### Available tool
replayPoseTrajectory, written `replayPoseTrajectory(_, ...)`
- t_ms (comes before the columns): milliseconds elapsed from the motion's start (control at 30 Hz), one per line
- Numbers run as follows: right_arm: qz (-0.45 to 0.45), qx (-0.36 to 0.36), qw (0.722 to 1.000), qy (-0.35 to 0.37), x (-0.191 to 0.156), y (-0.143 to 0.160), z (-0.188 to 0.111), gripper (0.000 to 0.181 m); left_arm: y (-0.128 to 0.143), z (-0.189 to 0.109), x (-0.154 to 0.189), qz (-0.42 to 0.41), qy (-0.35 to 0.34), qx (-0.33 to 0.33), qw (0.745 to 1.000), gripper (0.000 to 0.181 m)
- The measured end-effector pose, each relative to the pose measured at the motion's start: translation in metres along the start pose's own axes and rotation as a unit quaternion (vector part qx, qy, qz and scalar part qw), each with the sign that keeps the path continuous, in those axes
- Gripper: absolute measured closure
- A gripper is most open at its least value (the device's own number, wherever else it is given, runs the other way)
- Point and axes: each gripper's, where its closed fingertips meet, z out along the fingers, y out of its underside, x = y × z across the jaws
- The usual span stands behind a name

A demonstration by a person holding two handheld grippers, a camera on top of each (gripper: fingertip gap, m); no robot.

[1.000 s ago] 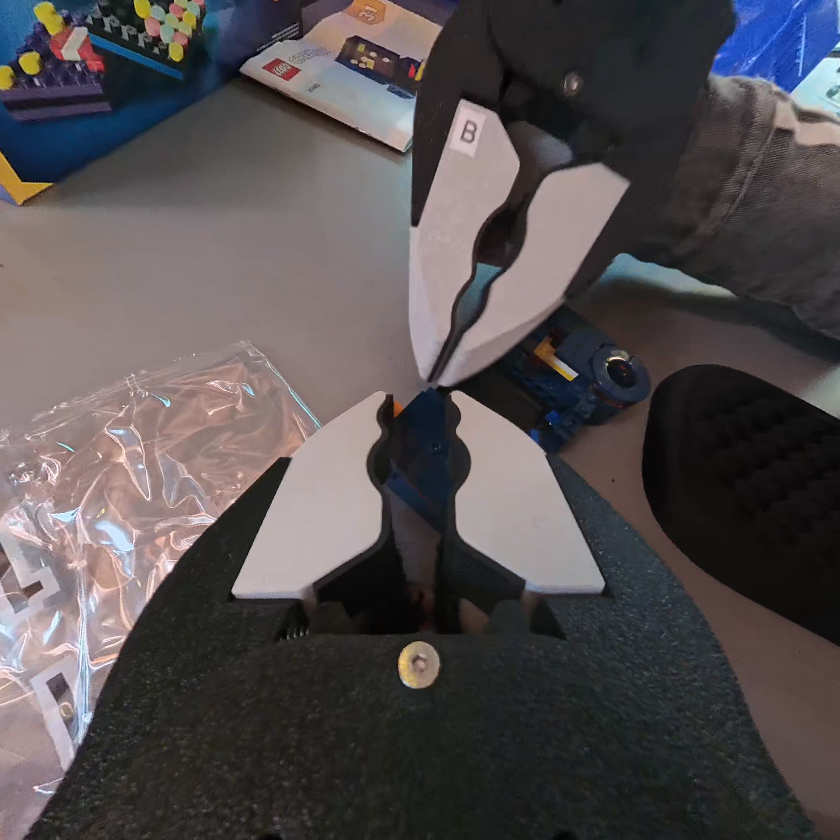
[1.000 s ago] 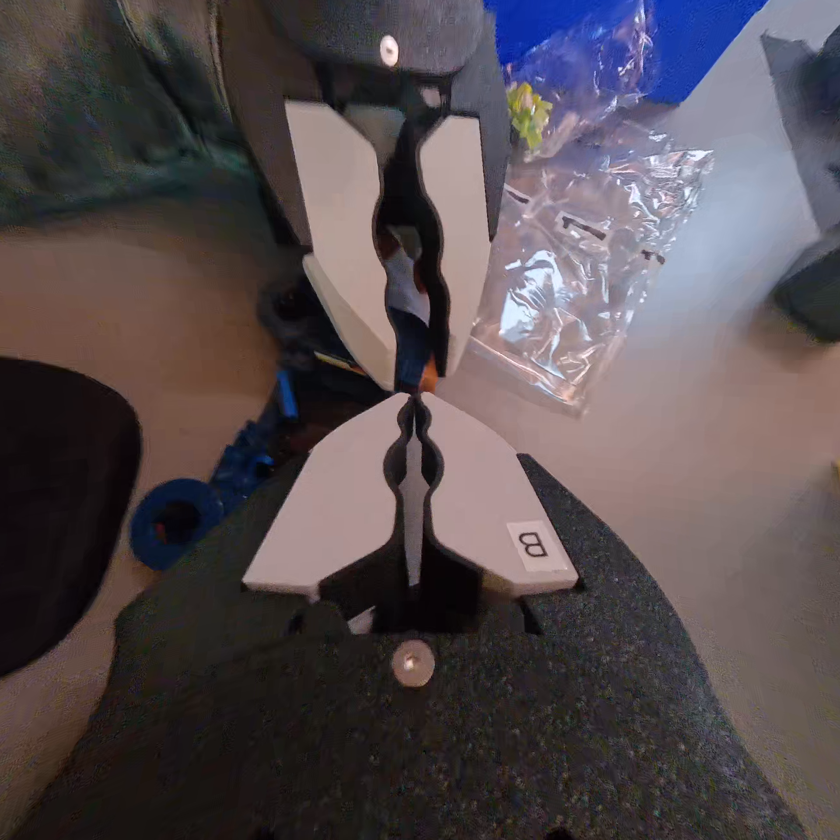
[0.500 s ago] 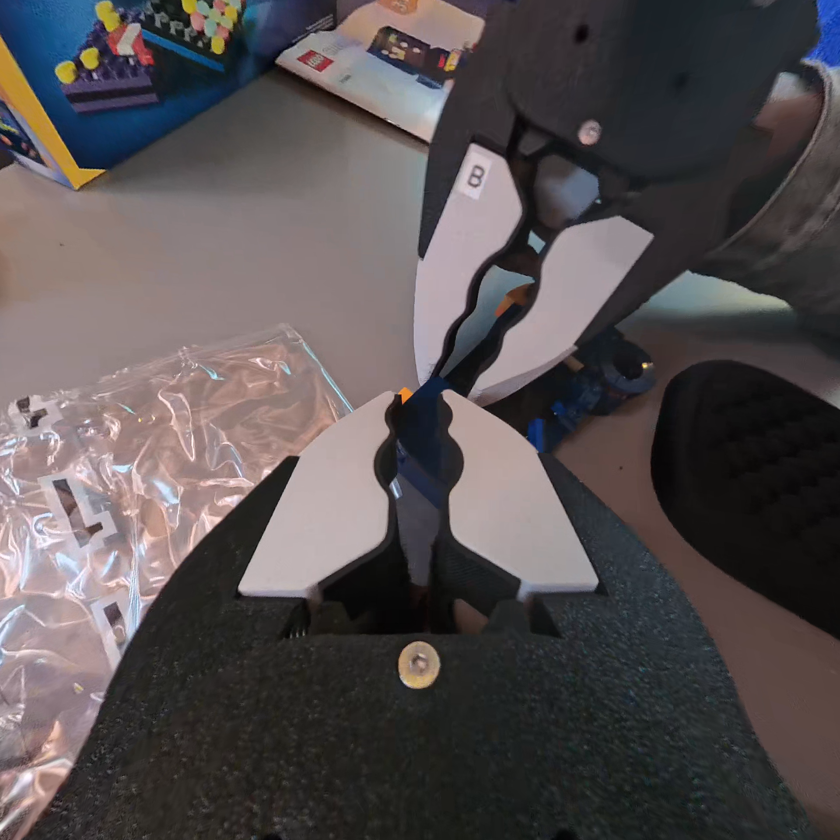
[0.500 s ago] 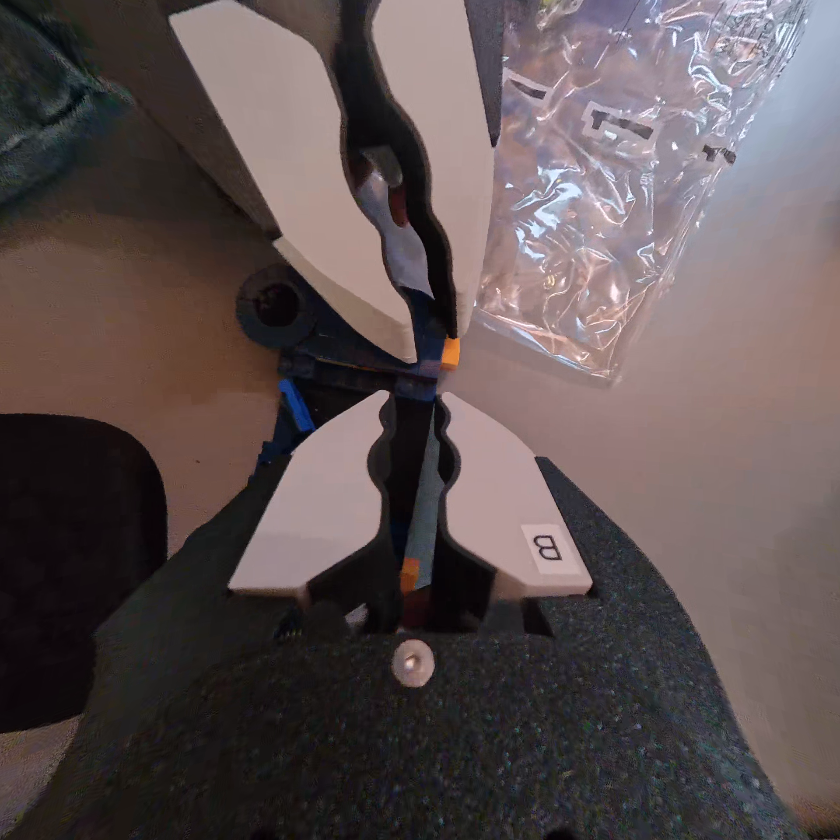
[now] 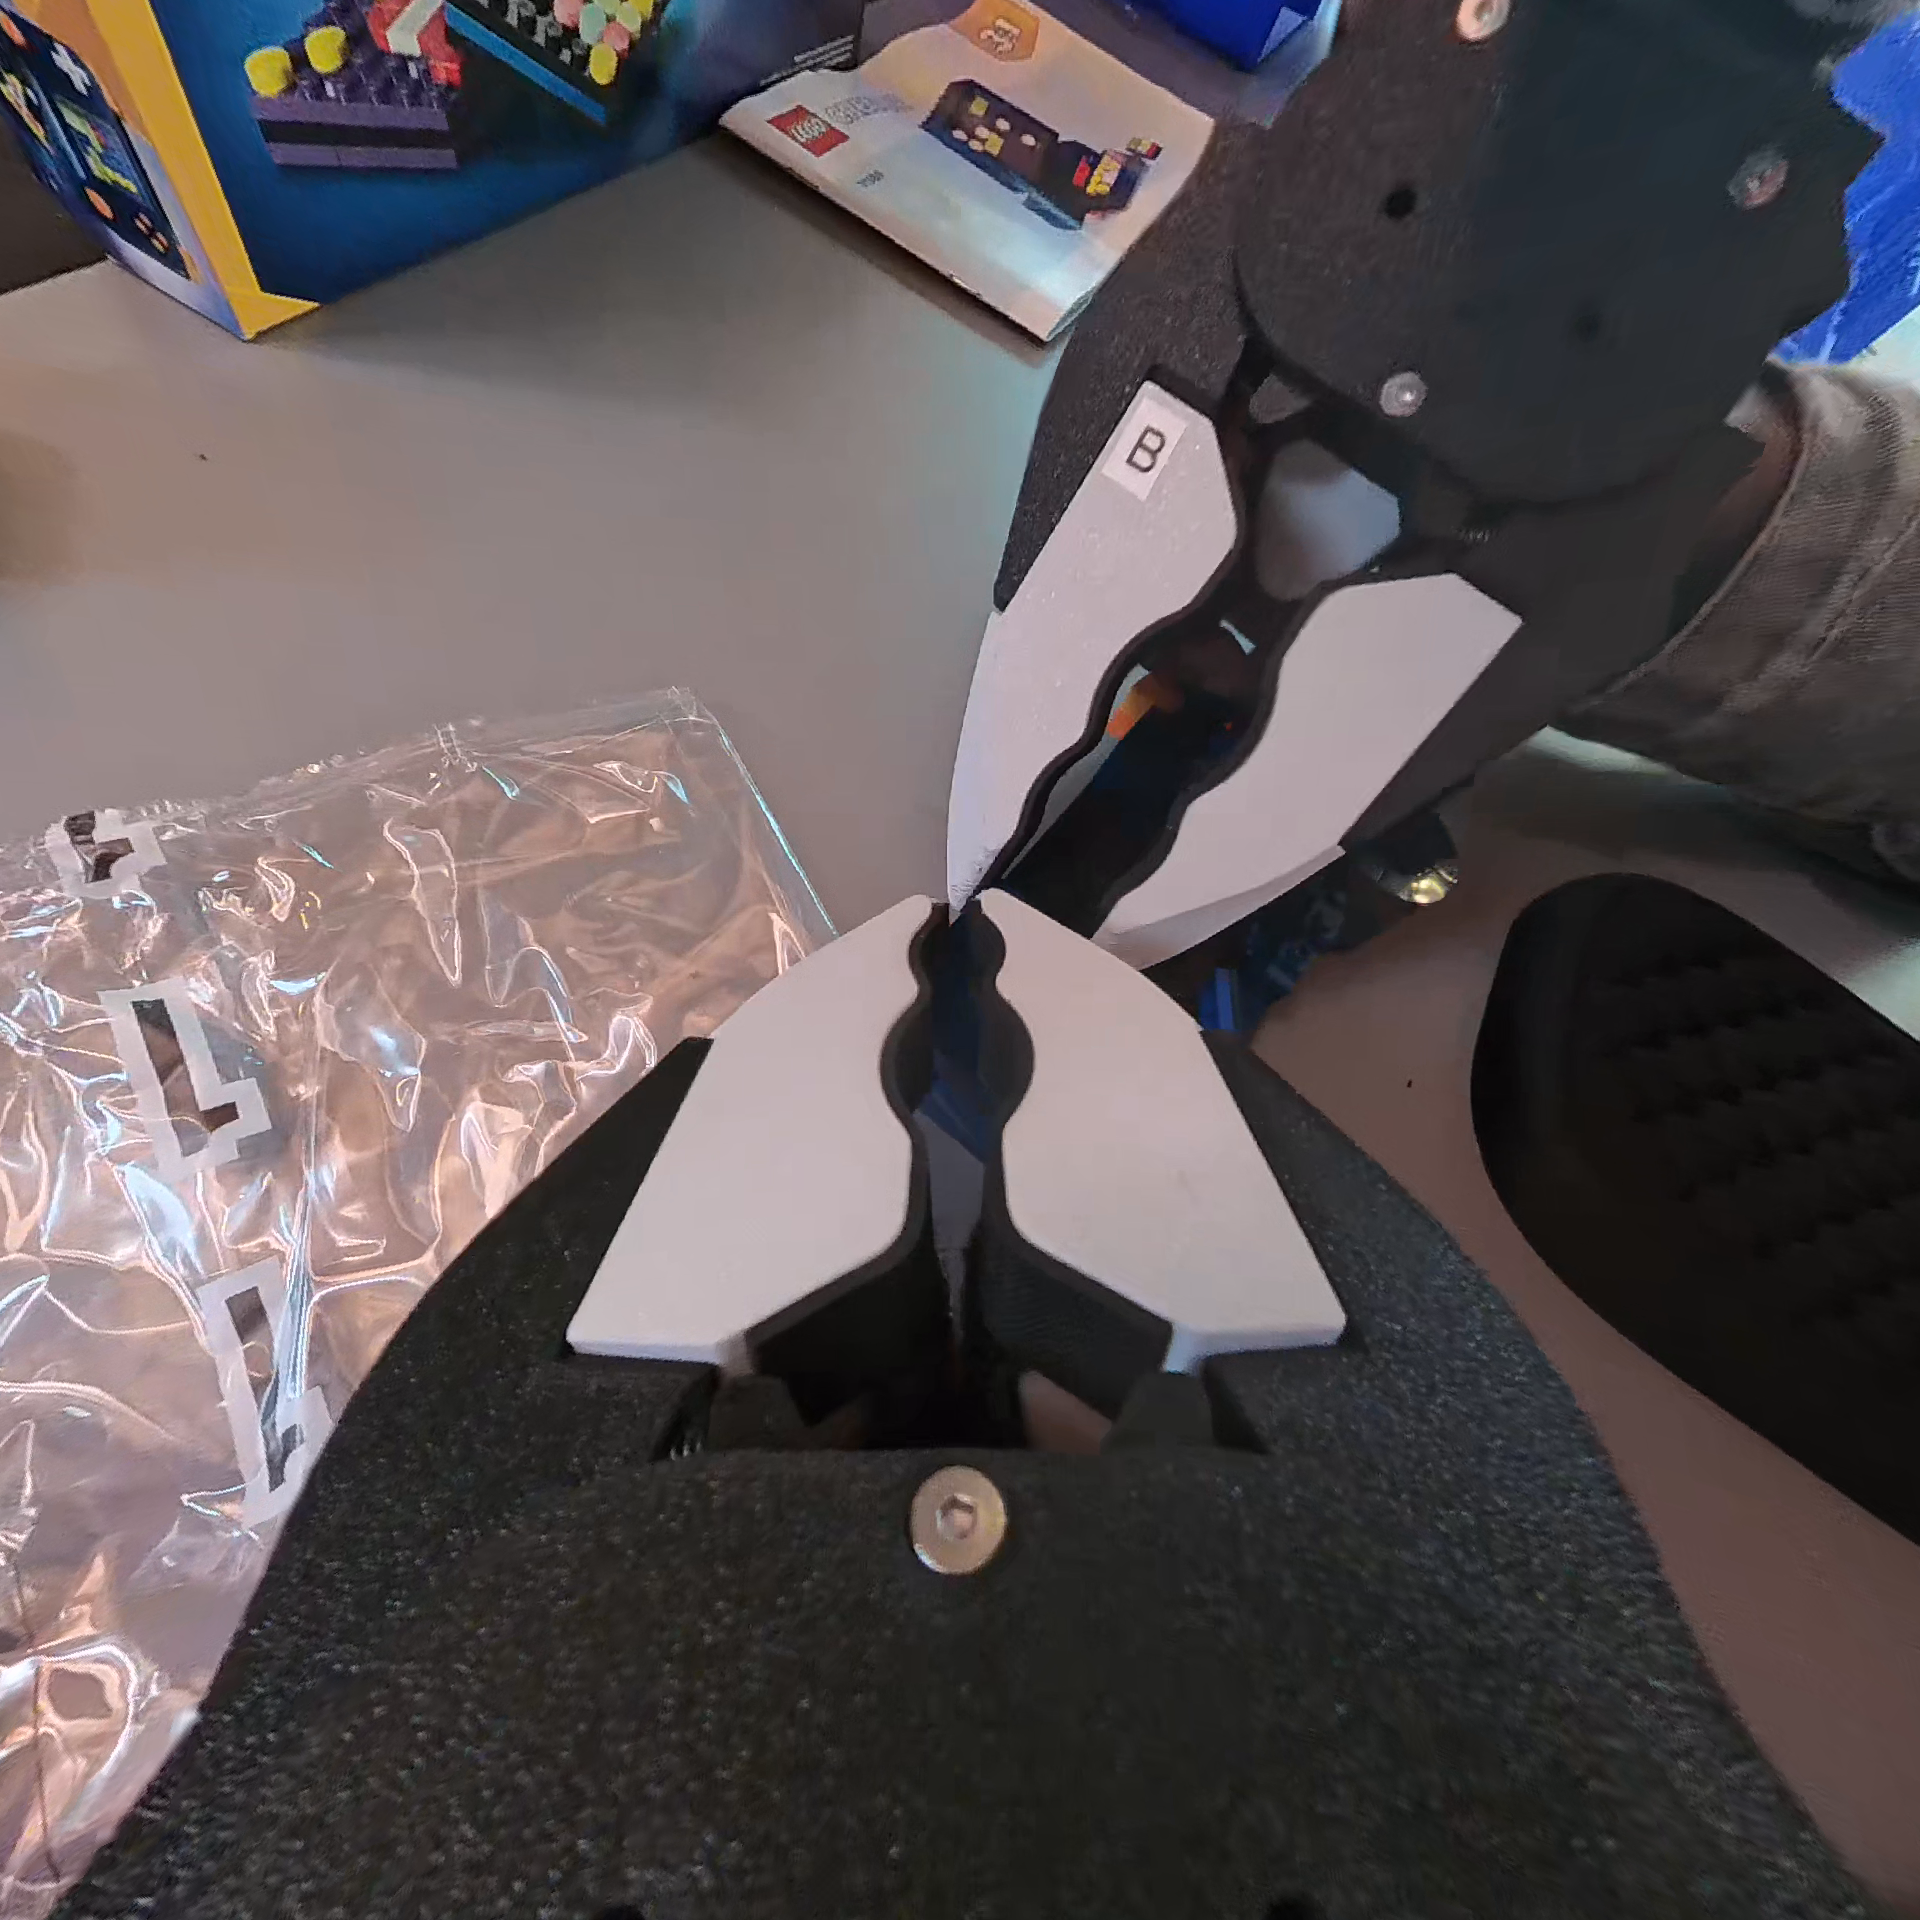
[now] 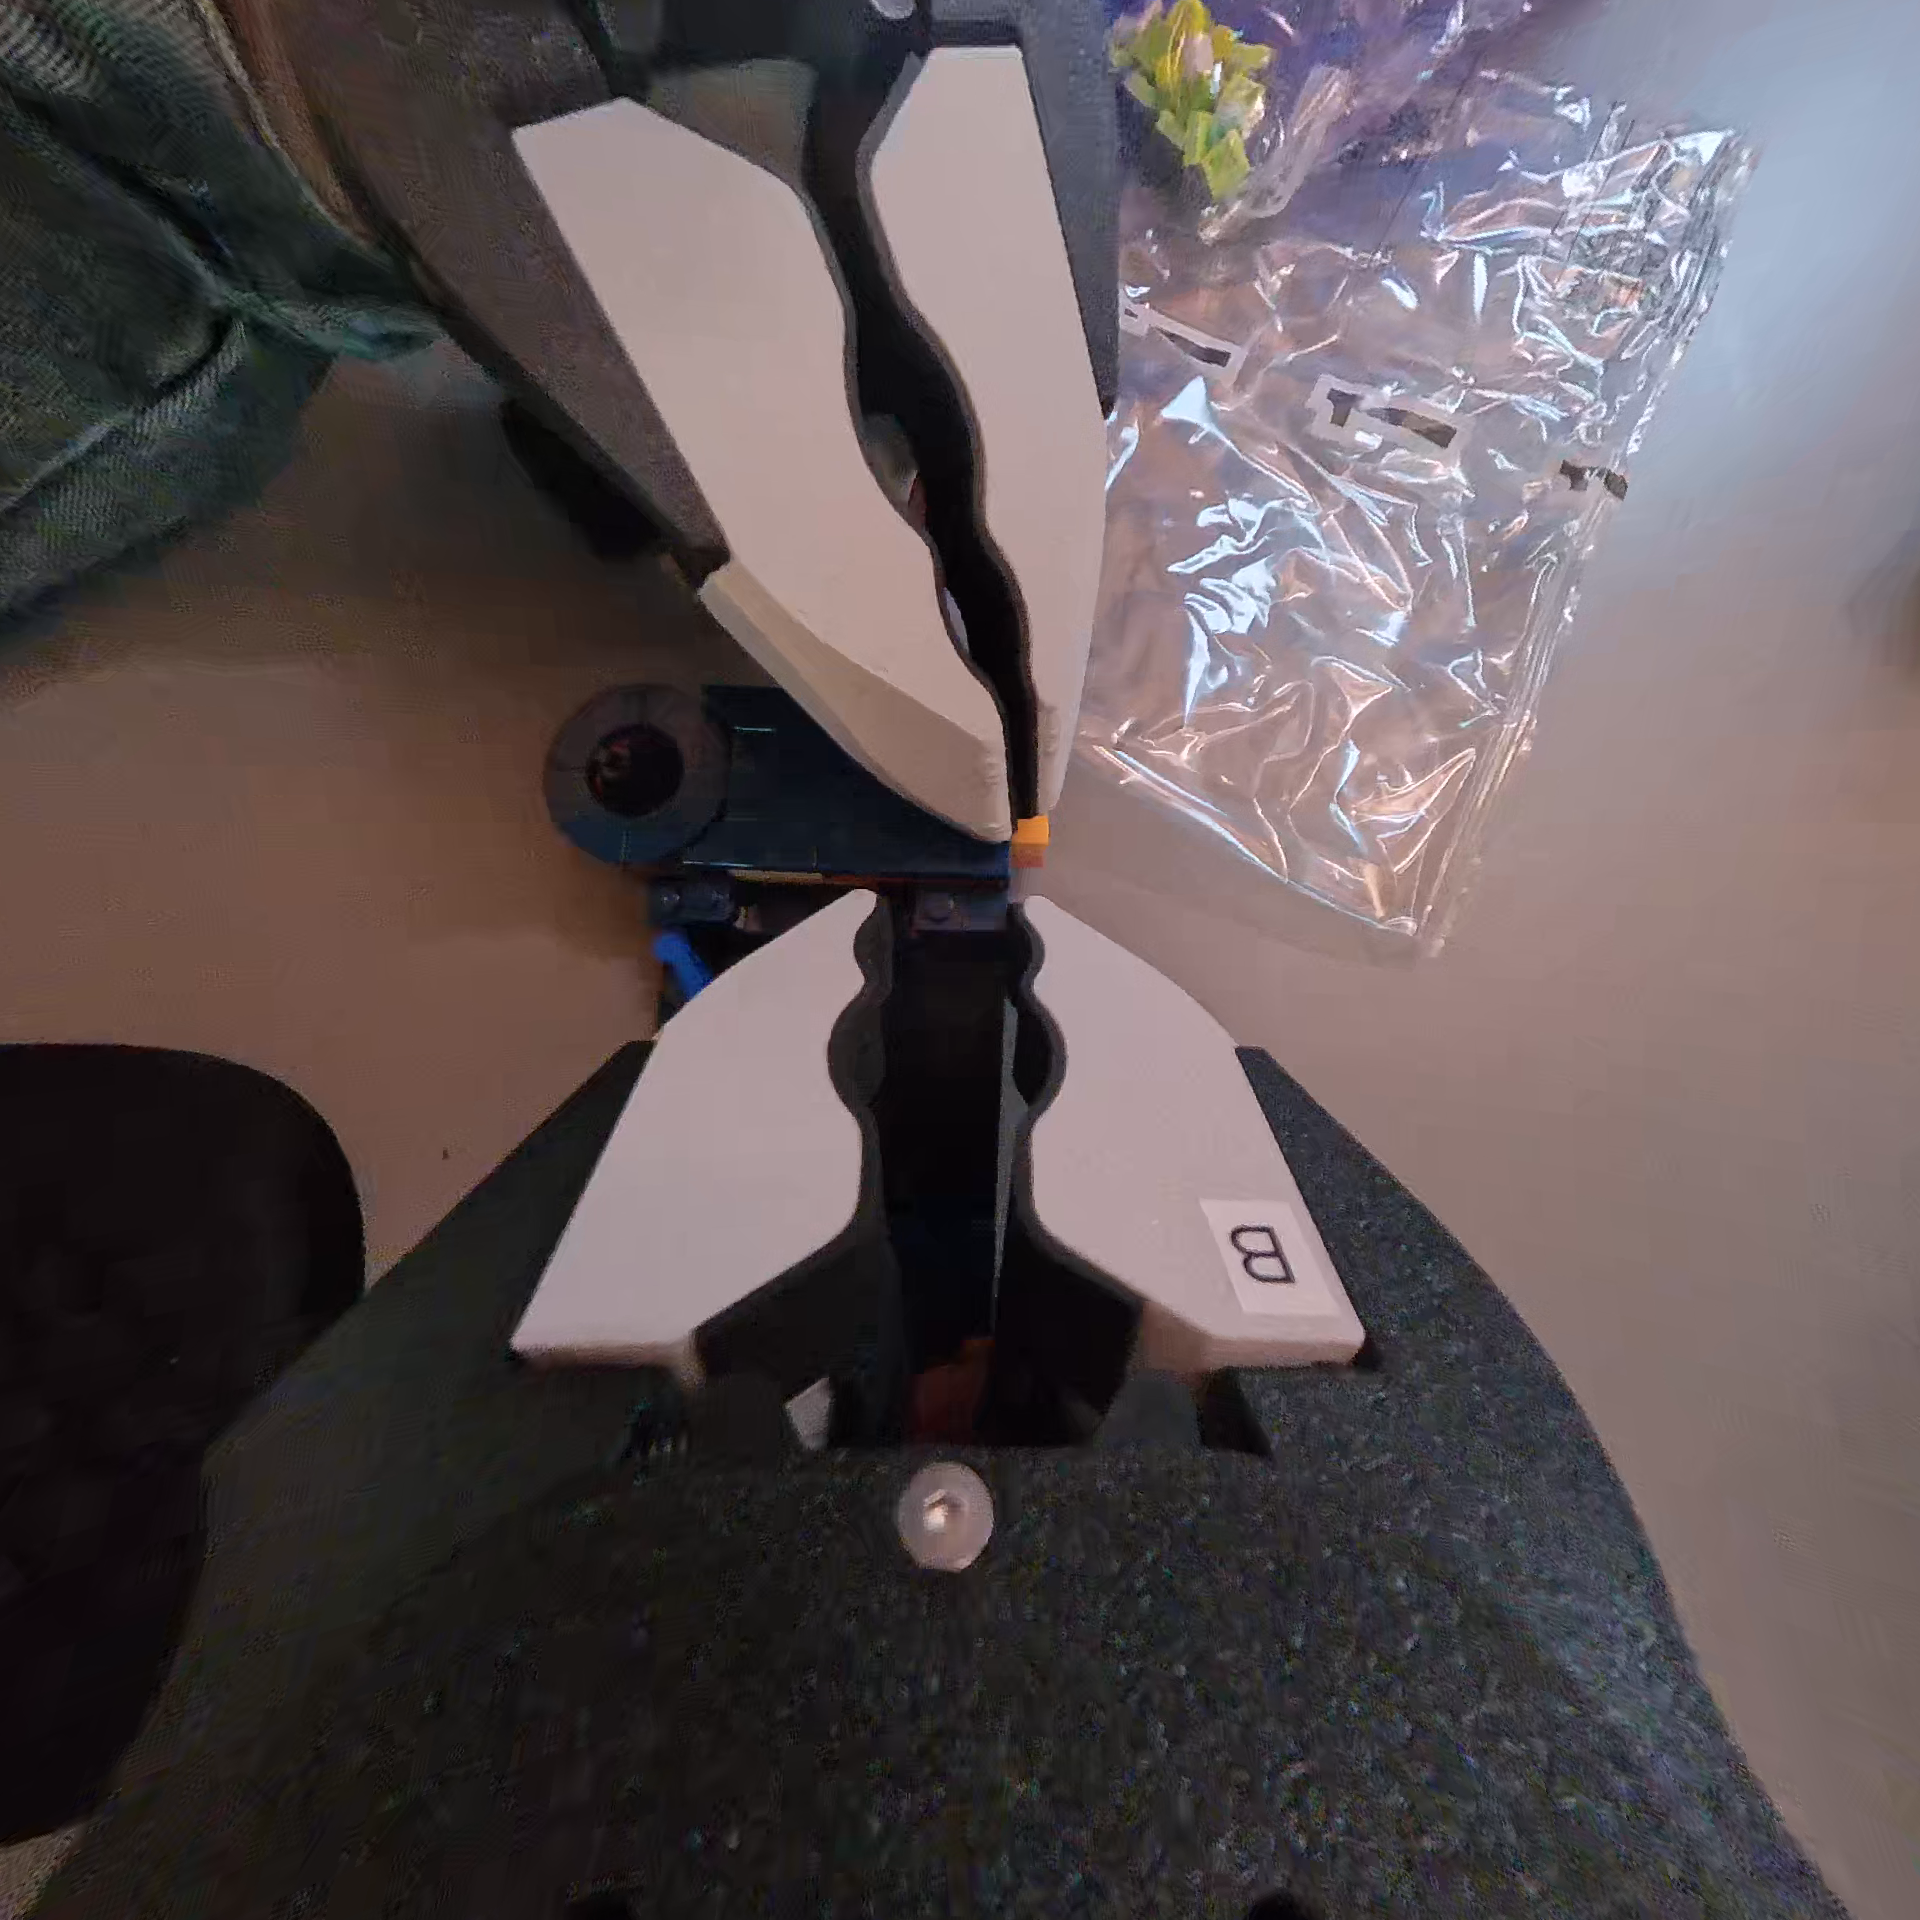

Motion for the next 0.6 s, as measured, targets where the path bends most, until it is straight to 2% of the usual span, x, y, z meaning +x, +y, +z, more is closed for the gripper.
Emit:
replayPoseTrajectory(133, -0.103, 0.020, 0.994, 0.038, 0.0017, -0.0052, 0.0011, 0.160, 0.0005, -0.0024, -0.0035, -0.031, -0.002, 0.005, 1.000, 0.179)
replayPoseTrajectory(167, -0.125, 0.027, 0.990, 0.061, 0.0049, -0.0085, -0.0006, 0.166, 0.0009, -0.0033, -0.0049, -0.032, -0.006, 0.004, 0.999, 0.180)
replayPoseTrajectory(233, -0.186, 0.014, 0.978, 0.095, 0.0049, -0.0088, -0.0011, 0.165, 0.0010, -0.0032, -0.0046, -0.030, -0.007, 0.004, 1.000, 0.181)
replayPoseTrajectory(333, -0.133, 0.018, 0.989, 0.067, 0.0036, -0.0085, -0.0001, 0.165, 0.0014, -0.0032, -0.0040, -0.028, -0.007, 0.000, 1.000, 0.181)
replayPoseTrajectory(600, -0.113, 0.052, 0.992, 0.016, -0.0021, -0.0053, -0.0027, 0.166, 0.0019, -0.0009, 0.0003, -0.037, 0.011, -0.005, 0.999, 0.178)
